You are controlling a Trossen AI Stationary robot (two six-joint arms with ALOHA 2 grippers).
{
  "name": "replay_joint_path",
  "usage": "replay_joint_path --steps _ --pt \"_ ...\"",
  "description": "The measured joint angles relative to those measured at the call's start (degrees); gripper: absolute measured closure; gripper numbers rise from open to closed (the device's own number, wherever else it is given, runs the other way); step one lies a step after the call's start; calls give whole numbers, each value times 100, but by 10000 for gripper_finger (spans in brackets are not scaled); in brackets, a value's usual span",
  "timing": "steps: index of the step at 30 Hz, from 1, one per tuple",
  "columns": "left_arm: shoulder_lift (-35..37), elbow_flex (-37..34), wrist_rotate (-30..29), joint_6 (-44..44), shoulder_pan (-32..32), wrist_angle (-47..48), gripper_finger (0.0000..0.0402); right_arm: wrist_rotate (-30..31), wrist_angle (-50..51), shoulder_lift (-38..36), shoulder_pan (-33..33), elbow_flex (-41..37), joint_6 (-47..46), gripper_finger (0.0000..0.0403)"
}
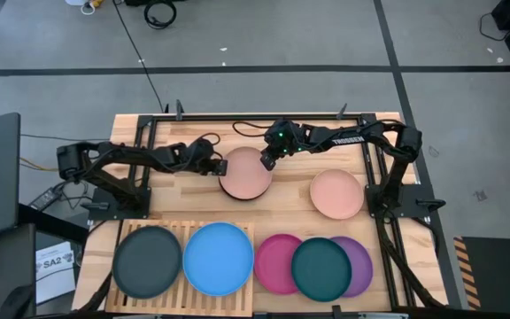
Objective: Place and stack plates onto a shelf
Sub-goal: Stack the left light orange plate on top of the blue plate on the shelf
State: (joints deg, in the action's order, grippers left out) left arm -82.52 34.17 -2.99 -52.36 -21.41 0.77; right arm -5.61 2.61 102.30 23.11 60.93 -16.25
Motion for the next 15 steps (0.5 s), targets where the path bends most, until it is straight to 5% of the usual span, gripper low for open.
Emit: replay_joint_path --steps 15 --pt "620 0 -13 116 -175 177 267 4 -4 0 -4 0 40 394"
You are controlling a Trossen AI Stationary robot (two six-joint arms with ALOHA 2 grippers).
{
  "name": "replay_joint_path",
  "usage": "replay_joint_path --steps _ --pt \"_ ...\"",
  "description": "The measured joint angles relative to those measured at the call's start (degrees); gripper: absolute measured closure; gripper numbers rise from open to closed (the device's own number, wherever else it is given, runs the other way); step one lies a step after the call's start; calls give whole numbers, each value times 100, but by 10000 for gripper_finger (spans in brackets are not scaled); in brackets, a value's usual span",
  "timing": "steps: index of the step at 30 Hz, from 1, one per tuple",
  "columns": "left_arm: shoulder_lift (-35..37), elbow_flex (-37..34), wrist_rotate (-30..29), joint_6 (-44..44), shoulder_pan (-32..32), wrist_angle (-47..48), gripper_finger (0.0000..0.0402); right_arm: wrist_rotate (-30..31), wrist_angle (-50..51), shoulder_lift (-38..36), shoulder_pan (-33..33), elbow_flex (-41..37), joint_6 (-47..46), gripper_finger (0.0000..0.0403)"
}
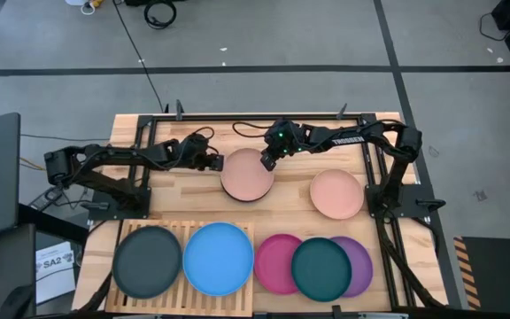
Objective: Place and stack plates onto a shelf
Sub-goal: Stack the left light orange plate on top of the blue plate on the shelf
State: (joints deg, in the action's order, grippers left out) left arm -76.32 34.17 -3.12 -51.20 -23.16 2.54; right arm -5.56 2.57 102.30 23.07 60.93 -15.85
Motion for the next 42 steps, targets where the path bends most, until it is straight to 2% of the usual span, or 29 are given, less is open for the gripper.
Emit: replay_joint_path --steps 12,22,38,42 --pt "-8 0 -6 385 -142 -499 267 0 -139 0 0 0 -1 394" --pt "-57 -2 -6 396 -133 -395 267 -2 -199 0 0 0 -1 394" --pt "-55 -2 -6 407 277 98 267 -2 -341 0 -2 0 -3 394" --pt "-57 -2 -6 404 284 265 277 -4 -341 0 -3 0 -3 394"
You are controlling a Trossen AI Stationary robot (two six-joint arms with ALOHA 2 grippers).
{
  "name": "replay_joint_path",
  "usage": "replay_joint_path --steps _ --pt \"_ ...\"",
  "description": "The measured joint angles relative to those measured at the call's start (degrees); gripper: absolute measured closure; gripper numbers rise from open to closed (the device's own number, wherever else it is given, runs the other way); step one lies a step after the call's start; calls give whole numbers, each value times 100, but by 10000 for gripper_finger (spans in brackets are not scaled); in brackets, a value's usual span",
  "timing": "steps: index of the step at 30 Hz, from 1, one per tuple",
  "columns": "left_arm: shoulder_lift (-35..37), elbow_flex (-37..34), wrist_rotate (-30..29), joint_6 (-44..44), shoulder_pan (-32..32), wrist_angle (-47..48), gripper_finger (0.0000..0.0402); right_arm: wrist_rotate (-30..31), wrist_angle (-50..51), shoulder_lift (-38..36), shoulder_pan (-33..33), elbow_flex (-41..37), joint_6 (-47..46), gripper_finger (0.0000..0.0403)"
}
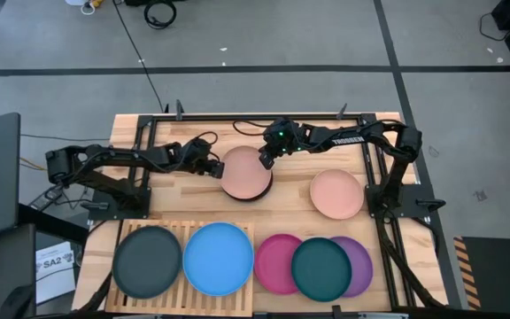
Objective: Place and stack plates onto a shelf
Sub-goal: Stack the left light orange plate on top of the blue plate on the shelf
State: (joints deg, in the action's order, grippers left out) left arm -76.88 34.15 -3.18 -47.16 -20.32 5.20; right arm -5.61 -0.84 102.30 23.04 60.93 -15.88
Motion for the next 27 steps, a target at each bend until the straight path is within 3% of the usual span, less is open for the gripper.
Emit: replay_joint_path --steps 16,27 --pt "1 0 -27 131 -3 117 390 -26 -76 2 -59 0 -19 394" --pt "1 0 -131 137 -2 109 392 -69 -83 2 -59 0 -51 367"
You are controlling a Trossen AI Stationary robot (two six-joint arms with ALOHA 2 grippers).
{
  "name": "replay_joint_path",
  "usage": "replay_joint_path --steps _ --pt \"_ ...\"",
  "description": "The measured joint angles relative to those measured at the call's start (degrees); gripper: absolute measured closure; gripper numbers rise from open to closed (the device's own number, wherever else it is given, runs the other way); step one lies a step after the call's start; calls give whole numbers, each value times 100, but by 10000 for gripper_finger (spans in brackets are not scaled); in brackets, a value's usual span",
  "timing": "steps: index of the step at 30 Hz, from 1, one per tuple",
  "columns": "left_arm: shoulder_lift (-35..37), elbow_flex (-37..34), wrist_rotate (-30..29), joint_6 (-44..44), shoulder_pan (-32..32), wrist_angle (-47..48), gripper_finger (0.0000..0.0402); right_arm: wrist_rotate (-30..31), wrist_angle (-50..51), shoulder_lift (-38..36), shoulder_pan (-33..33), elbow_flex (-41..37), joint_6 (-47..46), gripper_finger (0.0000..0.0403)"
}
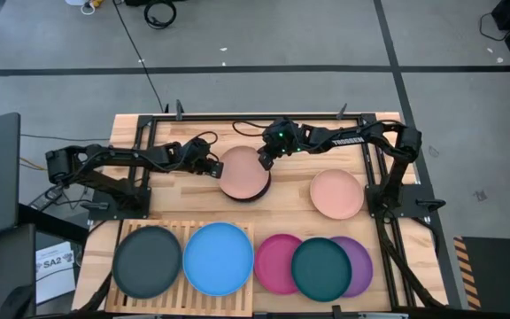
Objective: Place and stack plates onto a shelf
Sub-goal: Stack the left light orange plate on top of the blue plate on the shelf
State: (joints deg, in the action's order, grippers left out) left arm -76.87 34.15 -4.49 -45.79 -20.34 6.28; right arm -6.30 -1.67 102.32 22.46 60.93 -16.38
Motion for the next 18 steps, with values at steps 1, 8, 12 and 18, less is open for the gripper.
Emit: replay_joint_path --steps 1,8,12,18 --pt "-1 0 0 3 0 -3 392 -35 -1 0 0 0 5 363" --pt "-1 0 7 19 0 -20 393 -165 -7 0 0 0 163 336" --pt "0 0 7 8 0 -20 394 -154 -6 0 0 0 283 308" --pt "0 0 11 -1 0 -22 395 -141 -11 0 4 0 467 253"
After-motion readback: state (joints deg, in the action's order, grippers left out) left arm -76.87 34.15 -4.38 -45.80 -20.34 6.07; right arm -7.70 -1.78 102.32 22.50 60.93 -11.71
